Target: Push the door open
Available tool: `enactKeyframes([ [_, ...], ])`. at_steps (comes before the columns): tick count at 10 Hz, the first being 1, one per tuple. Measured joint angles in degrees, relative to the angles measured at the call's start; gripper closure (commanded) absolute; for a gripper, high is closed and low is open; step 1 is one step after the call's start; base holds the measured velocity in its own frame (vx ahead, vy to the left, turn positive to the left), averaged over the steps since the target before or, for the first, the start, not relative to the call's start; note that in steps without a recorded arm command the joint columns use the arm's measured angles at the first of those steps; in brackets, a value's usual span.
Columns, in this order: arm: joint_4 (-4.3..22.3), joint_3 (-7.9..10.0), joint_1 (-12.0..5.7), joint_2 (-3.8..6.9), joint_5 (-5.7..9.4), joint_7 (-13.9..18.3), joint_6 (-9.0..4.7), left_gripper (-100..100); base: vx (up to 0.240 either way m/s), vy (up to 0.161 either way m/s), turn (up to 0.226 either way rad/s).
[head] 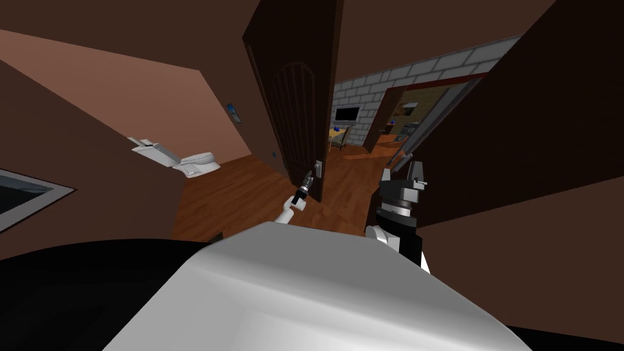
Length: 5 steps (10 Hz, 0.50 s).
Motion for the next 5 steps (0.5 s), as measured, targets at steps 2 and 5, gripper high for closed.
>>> enactKeyframes([
  [2, 2.8, -0.38, -1.52, -0.08, 0.16, 0.2, 0.06, -100, 0.033, 0.068, -0.033],
  [5, 7.4, -0.94, -4.32, -0.75, 0.36, 0.3, 0.24, -100, 0.061, 0.092, -0.055],
])
